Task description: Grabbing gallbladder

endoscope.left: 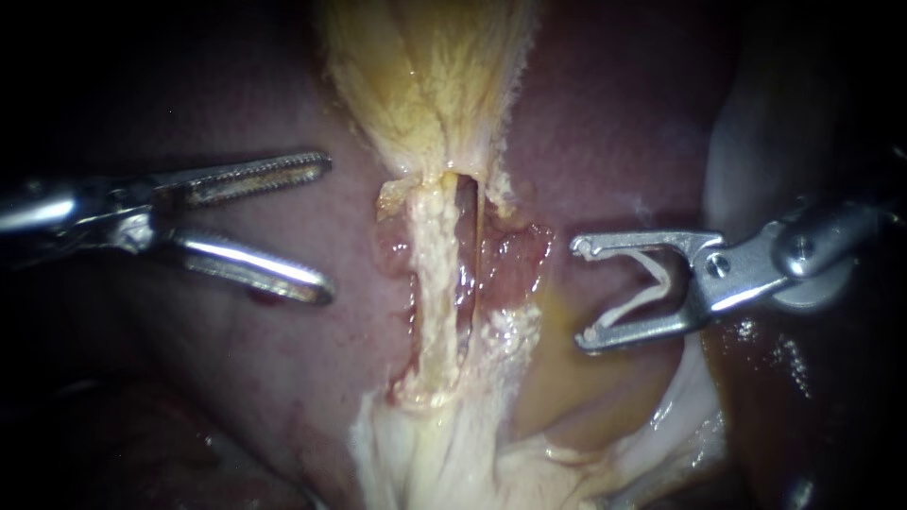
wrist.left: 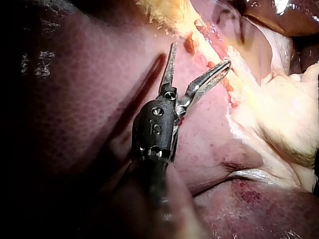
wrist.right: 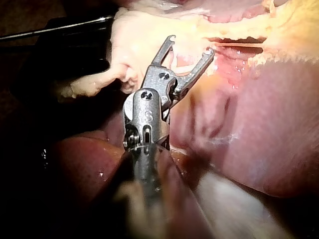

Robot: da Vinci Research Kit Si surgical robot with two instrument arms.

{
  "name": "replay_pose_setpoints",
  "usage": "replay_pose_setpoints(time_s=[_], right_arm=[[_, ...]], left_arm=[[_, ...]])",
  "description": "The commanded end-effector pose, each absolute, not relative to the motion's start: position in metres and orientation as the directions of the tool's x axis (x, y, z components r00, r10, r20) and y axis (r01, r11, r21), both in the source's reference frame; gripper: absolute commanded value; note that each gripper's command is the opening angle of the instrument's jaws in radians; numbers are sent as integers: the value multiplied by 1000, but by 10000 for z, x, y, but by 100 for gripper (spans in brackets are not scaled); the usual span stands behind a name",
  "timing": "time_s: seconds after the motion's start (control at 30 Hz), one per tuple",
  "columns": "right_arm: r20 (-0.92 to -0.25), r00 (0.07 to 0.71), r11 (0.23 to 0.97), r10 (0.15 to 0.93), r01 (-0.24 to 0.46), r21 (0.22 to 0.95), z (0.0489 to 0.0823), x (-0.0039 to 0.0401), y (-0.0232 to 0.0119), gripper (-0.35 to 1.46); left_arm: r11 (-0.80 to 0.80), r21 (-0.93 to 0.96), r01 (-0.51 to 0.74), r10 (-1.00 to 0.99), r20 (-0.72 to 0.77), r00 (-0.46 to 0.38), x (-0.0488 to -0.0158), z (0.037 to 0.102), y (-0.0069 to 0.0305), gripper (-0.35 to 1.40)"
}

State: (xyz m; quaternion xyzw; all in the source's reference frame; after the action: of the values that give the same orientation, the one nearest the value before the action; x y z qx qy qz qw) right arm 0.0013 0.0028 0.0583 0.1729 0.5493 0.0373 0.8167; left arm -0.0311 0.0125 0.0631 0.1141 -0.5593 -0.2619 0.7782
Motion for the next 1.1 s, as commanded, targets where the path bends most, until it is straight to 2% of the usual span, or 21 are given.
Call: replay_pose_setpoints(time_s=[0.03,0.3,0.8,1.1], right_arm=[[-884,394,937,250,129,323,583,14,28,50],[-884,394,937,251,129,323,583,14,28,50],[-885,394,937,250,129,323,583,14,28,50],[-885,393,937,250,130,323,582,14,27,50]], left_arm=[[837,471,280,-535,811,237,-311,632,126,74],[836,470,282,-536,810,237,-317,634,129,74],[833,465,301,-538,809,236,-355,663,142,66],[817,483,314,-562,790,247,-364,684,137,51]])
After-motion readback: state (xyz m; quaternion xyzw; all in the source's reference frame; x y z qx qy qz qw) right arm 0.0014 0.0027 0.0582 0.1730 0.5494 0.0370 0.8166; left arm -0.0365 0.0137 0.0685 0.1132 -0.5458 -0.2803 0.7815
